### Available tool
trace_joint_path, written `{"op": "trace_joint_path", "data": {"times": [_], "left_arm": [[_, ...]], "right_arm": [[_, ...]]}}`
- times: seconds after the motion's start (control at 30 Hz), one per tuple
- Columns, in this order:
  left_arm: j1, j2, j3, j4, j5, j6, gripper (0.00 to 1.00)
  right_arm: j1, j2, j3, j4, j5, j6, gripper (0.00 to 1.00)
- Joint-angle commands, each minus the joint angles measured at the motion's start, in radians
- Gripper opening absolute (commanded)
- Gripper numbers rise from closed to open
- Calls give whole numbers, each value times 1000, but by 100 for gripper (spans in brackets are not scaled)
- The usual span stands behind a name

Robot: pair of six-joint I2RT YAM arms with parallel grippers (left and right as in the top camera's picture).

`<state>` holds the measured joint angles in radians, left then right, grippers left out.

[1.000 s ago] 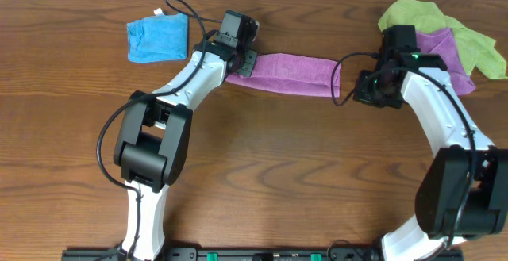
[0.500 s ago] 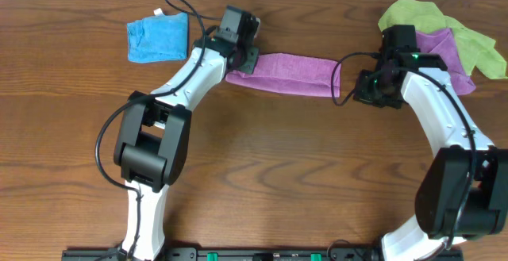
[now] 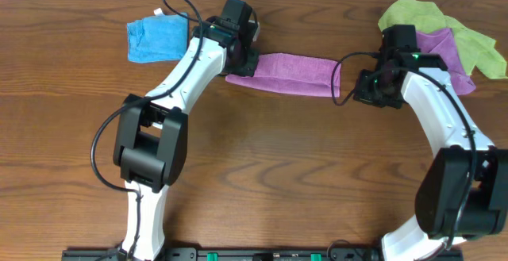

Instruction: Fold the cloth

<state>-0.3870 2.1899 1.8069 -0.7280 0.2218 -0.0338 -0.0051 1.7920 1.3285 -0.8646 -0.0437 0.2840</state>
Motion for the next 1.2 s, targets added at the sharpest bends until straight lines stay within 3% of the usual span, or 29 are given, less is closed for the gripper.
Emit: {"op": "trace_joint_path", "data": {"times": [0.0,0.13,0.23,0.47,1.17], "left_arm": [[13,-23,-22,-23,34,-15,6],[13,-84,-112,6,14,-14,6],[29,-85,-182,124,21,-13,6],[60,-84,-192,303,24,34,6],[46,-7,-194,325,33,30,6]], "right_arm": [[9,-24,16,1,18,0,2],[9,-24,16,3,18,4,2],[9,-24,16,5,18,3,2],[9,-24,16,0,18,3,2],[9,-24,16,4,18,3,1]]}}
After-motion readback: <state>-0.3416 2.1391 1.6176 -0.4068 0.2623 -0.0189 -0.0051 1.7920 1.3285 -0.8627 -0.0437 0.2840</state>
